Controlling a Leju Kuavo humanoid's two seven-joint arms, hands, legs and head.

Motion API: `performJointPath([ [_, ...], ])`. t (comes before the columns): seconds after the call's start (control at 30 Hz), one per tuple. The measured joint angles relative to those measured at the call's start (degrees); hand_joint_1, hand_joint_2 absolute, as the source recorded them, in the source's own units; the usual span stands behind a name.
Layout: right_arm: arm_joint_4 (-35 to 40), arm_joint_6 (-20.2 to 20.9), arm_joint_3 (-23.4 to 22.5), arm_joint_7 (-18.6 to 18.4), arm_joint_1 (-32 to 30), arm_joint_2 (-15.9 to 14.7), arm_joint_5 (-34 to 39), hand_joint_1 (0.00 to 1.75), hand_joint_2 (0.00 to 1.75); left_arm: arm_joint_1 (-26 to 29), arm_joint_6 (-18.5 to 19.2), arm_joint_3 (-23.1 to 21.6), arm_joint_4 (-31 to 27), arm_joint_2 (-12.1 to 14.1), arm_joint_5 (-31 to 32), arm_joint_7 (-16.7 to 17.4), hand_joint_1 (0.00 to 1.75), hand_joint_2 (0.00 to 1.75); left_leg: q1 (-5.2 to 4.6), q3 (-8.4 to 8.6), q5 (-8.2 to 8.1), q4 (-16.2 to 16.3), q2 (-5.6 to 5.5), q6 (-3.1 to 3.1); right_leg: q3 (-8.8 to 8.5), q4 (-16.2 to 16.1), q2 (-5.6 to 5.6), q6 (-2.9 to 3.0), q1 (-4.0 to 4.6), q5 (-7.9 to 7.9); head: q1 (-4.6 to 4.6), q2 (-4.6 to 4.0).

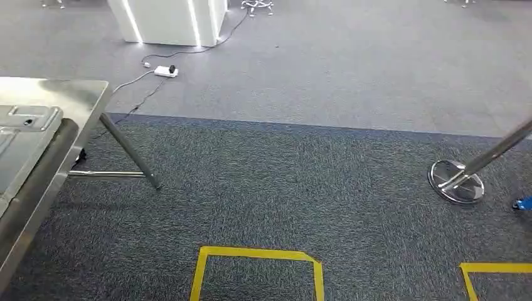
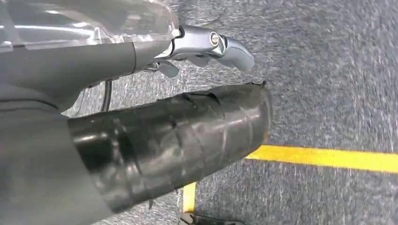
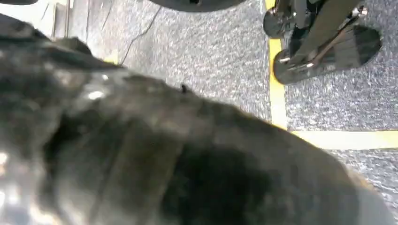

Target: Take the parts from the cabinet and place them on the table.

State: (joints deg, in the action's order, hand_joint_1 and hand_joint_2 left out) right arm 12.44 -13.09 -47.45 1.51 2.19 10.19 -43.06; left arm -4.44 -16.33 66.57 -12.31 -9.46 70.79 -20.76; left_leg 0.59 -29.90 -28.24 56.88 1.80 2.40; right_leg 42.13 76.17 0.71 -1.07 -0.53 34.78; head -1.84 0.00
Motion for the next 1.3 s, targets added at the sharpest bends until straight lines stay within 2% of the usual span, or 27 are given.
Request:
performJointPath([
  [0.03, 0.0, 0.0, 0.0, -0.02, -0.03, 0.0, -0.13, 0.0, 0.0, -0.02, 0.02, 0.02, 0.0, 0.0, -0.02, -0.02, 0.0, 0.0, 0.0, 0.06, -0.1, 0.01, 0.68, -0.05, 0.4, 0.73, -0.11, -0.14, -0.18, -0.46, 0.02, 0.0],
  [0.1, -0.02, 0.0, 0.0, -0.07, -0.1, 0.0, -0.15, 0.0, 0.0, -0.13, 0.09, 0.02, 0.0, 0.0, -0.07, -0.11, 0.0, 0.0, 0.03, 0.49, -0.48, 0.01, 1.99, -0.3, -3.06, -5.74, -0.82, -0.29, -0.4, -4.72, 0.0, 0.0],
  [0.13, -0.02, 0.0, 0.0, -0.07, -0.1, -0.02, -0.15, 0.0, 0.0, -0.15, 0.11, 0.02, 0.0, 0.0, -0.07, -0.17, 0.0, 0.0, 0.04, 0.88, -0.74, 0.02, 2.58, -0.58, -6.29, -11.77, -2.04, -0.15, -0.38, -7.41, -0.02, 0.0],
  [0.17, -0.02, 0.0, 0.0, -0.07, -0.06, -0.02, -0.17, 0.0, 0.0, -0.14, 0.13, 0.02, 0.0, 0.0, -0.07, -0.2, 0.0, 0.0, 0.02, 1.25, -1.0, 0.02, 3.15, -0.89, -8.6, -16.25, -4.49, 0.15, -0.19, -8.38, -0.02, 0.0],
  [0.2, -0.02, 0.02, 0.0, -0.07, 0.12, -0.02, -0.17, 0.0, 0.0, -0.13, 0.15, 0.05, 0.0, 0.0, -0.07, -0.24, 0.0, 0.0, -0.48, 1.08, -1.37, 0.16, 3.6, -1.37, -8.92, -16.87, -5.35, 0.66, 0.63, -7.75, 0.0, 0.0],
  [0.3, -0.02, 0.02, 0.0, -0.07, 0.02, -0.09, -0.2, 0.0, 0.0, -0.64, 0.15, 0.07, 0.0, 0.0, -0.07, -0.37, 0.0, 0.0, -0.37, 1.97, -1.64, -0.16, 5.03, -2.07, -8.61, -16.95, -3.33, 1.65, 0.93, -7.64, 0.13, 0.0],
  [0.33, -0.02, 0.02, 0.0, -0.07, 0.05, -0.09, -0.2, 0.0, 0.0, -0.8, 0.24, 0.07, 0.0, -0.02, -0.07, -0.39, 0.0, 0.0, -0.34, 2.14, -1.94, -0.1, 5.63, -2.54, -9.03, -17.55, -2.57, 2.24, 0.52, -7.99, 0.09, 0.0],
  [0.4, 0.0, 0.04, -0.02, -0.07, 0.1, -0.11, -0.22, 0.0, 0.0, -0.82, 0.35, 0.07, 0.0, 0.0, -0.07, -0.52, 0.0, 0.0, 0.18, 0.56, -4.82, 3.87, 0.8, -2.78, -9.24, -18.01, -1.61, 3.08, 0.19, -8.31, 0.26, 0.0],
  [0.43, 0.0, 0.06, -0.02, -0.04, 0.27, -0.13, -0.22, 0.0, 0.0, -0.67, 0.46, 0.09, 0.0, 0.0, -0.07, -0.5, 0.0, 0.0, 0.19, -1.55, -7.11, 8.21, -0.42, -2.86, -9.18, -18.0, -1.05, 3.21, 0.17, -8.29, 0.28, 0.0],
  [0.5, -0.02, 0.11, -0.02, -0.04, 0.33, -0.13, -0.22, 0.0, 0.0, -0.45, 0.83, 0.09, 0.02, -0.02, -0.04, -0.55, 0.0, 0.0, 0.2, -5.99, -10.19, 16.86, -1.14, -3.06, -9.2, -17.94, 0.44, 3.38, 0.34, -8.24, 0.28, 0.0],
  [0.53, -0.02, 0.15, -0.02, -0.06, 0.32, -0.13, -0.24, 0.0, 0.0, -0.37, 0.92, 0.09, 0.02, -0.02, -0.07, -0.57, 0.0, 0.0, 0.2, -7.19, -9.79, 18.57, -1.17, -3.08, -9.23, -17.84, 1.33, 3.42, 0.38, -8.21, 0.31, 0.0],
  [0.57, -0.02, 0.22, 0.0, -0.07, 0.31, -0.13, -0.24, 0.0, 0.0, -0.32, 0.94, 0.09, 0.02, 0.0, -0.07, -0.57, 0.0, 0.0, 0.2, -7.14, -8.54, 17.74, -1.19, -3.01, -9.26, -17.69, 2.01, 3.41, 0.39, -8.15, 0.3, 0.0],
  [0.63, -0.02, 0.37, -0.02, -0.07, 0.29, -0.13, -0.24, 0.0, 0.0, -0.33, 0.96, 0.09, 0.0, 0.04, -0.15, -0.61, 0.0, 0.0, 0.21, -3.92, -2.36, 8.8, -1.82, -2.65, -9.37, -17.24, 3.9, 3.16, 0.31, -7.89, 0.31, 0.0],
  [0.67, -0.02, 0.39, -0.02, -0.09, 0.28, -0.11, -0.31, 0.0, 0.0, -0.34, 1.03, 0.09, 0.0, 0.11, -0.15, -0.61, 0.0, 0.0, 0.3, -1.98, 0.15, 3.83, -3.5, -2.45, -9.35, -17.01, 4.59, 2.95, 0.23, -7.75, 0.31, 0.0],
  [0.7, -0.02, 0.48, -0.02, -0.13, 0.27, -0.11, -0.31, 0.0, 0.0, -0.17, 1.07, 0.11, 0.02, 0.18, -0.15, -0.59, 0.0, 0.0, 0.43, -1.47, -0.52, 2.11, -6.68, -2.26, -9.02, -16.72, 5.01, 2.66, 0.38, -7.6, 0.26, 0.0],
  [0.83, -0.04, 0.61, -0.02, -0.22, -0.01, -0.11, -0.35, 0.0, 0.0, -0.59, 1.22, 0.11, 0.02, 0.17, -0.07, -0.68, 0.0, 0.0, 0.11, -1.25, 0.02, 1.41, -4.73, -1.34, -8.25, -17.02, 7.14, 1.02, 0.03, -8.15, 0.26, 0.0],
  [0.87, -0.04, 0.63, -0.02, -0.24, -0.02, -0.2, -0.35, 0.0, 0.0, -0.59, 1.22, 0.13, 0.02, 0.02, -0.07, -0.68, 0.0, 0.0, 0.51, -1.04, 0.47, 0.73, -3.77, -0.67, -8.3, -16.66, 6.23, 0.92, 0.08, -7.81, 0.26, 0.0],
  [0.9, -0.04, 0.7, -0.02, -0.24, 0.04, -0.2, -0.35, 0.0, 0.0, -0.55, 1.22, 0.13, 0.02, 0.04, -0.11, -0.72, 0.0, 0.0, 0.45, -0.91, 0.58, 0.47, -3.18, -0.39, -7.61, -14.89, 2.86, 0.69, 0.25, -6.39, 0.03, 0.0],
  [0.93, -0.04, 0.74, -0.02, -0.24, 0.15, -0.2, -0.35, 0.0, 0.0, -0.46, 1.22, 0.13, 0.02, 0.11, -0.11, -0.72, 0.0, 0.0, 0.39, -0.94, 0.55, 0.43, -2.54, -0.04, -5.88, -11.39, 1.11, 0.41, 0.23, -4.23, 0.02, 0.0],
  [1.0, -0.04, 0.79, 0.0, -0.24, 0.23, -0.2, -0.37, 0.0, 0.0, -0.18, 1.22, 0.13, 0.02, 0.13, -0.11, -0.72, 0.0, 0.0, 0.17, -0.94, 0.39, 0.45, -0.88, 0.14, -1.76, -2.89, 0.09, -0.08, -0.06, -0.42, 0.02, 0.0],
  [1.03, -0.04, 0.79, 0.0, -0.24, 0.22, -0.2, -0.37, 0.0, 0.0, -0.18, 1.22, 0.13, 0.02, 0.15, -0.13, -0.72, 0.0, 0.0, 0.1, -0.94, 0.32, 0.47, -0.08, 0.12, -0.44, -0.29, -0.04, -0.24, -0.21, 0.1, 0.0, 0.0],
  [1.07, -0.04, 0.79, 0.0, -0.24, 0.19, -0.2, -0.37, 0.0, 0.0, -0.22, 1.22, 0.13, 0.02, 0.15, -0.13, -0.72, 0.0, 0.0, 0.08, -0.86, 0.21, 0.48, 0.62, 0.08, -0.5, -0.4, -0.14, -0.32, -0.3, -0.64, 0.02, 0.0],
  [1.13, -0.07, 0.77, -0.02, -0.31, 0.12, -0.22, -0.48, 0.0, 0.0, -0.24, 1.22, 0.13, 0.02, 0.15, -0.13, -0.72, 0.0, 0.0, 0.08, -0.47, -0.14, 0.53, 1.99, -0.12, -4.58, -8.03, -0.96, -0.21, -0.26, -5.29, -0.02, 0.0],
  [1.17, -0.07, 0.79, -0.02, -0.31, 0.12, -0.31, -0.5, 0.0, 0.0, -0.24, 1.22, 0.13, 0.02, 0.13, -0.11, -0.72, 0.0, 0.0, 0.07, -0.2, -0.38, 0.56, 2.5, -0.33, -7.26, -12.9, -2.49, 0.06, -0.15, -7.45, 0.0, 0.0],
  [1.2, -0.05, 0.79, 0.0, -0.31, 0.2, -0.35, -0.57, 0.0, 0.0, -0.22, 1.22, 0.15, 0.02, 0.11, -0.13, -0.72, 0.0, 0.0, -0.03, 0.05, -0.56, 0.57, 3.05, -0.6, -8.95, -16.43, -5.38, 0.43, 0.24, -7.63, 0.0, 0.0],
  [1.23, -0.04, 0.79, 0.0, -0.33, 0.45, -0.37, -0.61, 0.0, 0.0, -0.2, 1.22, 0.13, 0.02, 0.11, -0.13, -0.72, 0.0, 0.0, -0.43, 0.1, -0.89, 0.77, 3.62, -1.06, -9.14, -17.09, -5.33, 0.88, 1.02, -7.37, 0.02, 0.0],
  [1.3, -0.06, 0.77, 0.02, -0.31, 0.56, -0.37, -0.66, 0.0, 0.0, -0.35, 1.22, 0.15, 0.02, 0.15, -0.13, -0.7, 0.0, 0.0, -0.37, 0.44, -1.0, 0.58, 4.85, -1.56, -8.84, -16.97, -4.01, 1.58, 1.02, -7.39, 0.09, 0.0],
])
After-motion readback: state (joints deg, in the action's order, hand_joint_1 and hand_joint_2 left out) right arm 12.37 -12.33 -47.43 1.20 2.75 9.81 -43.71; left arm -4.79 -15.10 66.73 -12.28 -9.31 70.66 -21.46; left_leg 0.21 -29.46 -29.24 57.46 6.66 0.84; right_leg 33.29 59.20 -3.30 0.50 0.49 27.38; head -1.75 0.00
